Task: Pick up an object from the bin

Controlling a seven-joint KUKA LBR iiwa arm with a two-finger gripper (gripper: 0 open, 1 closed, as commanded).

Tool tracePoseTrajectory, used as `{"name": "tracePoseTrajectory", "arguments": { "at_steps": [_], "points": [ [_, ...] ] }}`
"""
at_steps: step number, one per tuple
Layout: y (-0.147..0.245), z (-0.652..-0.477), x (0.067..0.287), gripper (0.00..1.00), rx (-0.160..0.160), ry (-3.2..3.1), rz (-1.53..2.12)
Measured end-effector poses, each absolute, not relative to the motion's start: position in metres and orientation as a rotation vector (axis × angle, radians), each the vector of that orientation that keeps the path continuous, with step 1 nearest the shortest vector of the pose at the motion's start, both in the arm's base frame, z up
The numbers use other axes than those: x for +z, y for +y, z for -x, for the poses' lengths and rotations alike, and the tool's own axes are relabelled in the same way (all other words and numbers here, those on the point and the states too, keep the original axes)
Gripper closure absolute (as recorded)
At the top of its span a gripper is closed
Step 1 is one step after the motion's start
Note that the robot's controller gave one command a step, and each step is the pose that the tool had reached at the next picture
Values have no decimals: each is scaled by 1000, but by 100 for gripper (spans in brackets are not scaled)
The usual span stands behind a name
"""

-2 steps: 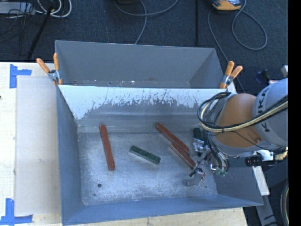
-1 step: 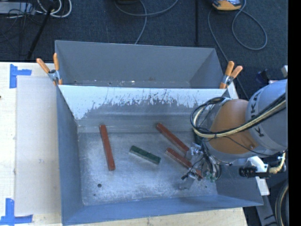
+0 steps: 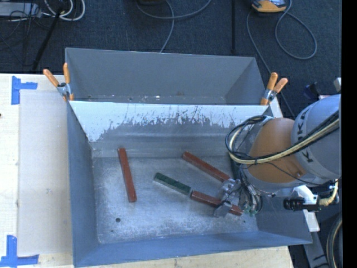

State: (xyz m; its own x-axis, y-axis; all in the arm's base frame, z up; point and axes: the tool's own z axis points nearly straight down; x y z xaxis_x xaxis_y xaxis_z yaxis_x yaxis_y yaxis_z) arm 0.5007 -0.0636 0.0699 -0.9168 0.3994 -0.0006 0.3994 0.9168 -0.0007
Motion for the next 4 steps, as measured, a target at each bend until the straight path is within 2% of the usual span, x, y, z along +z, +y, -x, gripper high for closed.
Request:
{"name": "tracePoseTrajectory", "arguments": {
  "at_steps": [1,2,3,4],
  "points": [
    [-56,-488,208,100,1,3061,-676],
    [-56,-486,204,0,-1,3069,-675],
    [-34,-515,65,0,-1,3064,-727],
    [-34,-517,69,100,-1,3060,-722]
  ]
}}
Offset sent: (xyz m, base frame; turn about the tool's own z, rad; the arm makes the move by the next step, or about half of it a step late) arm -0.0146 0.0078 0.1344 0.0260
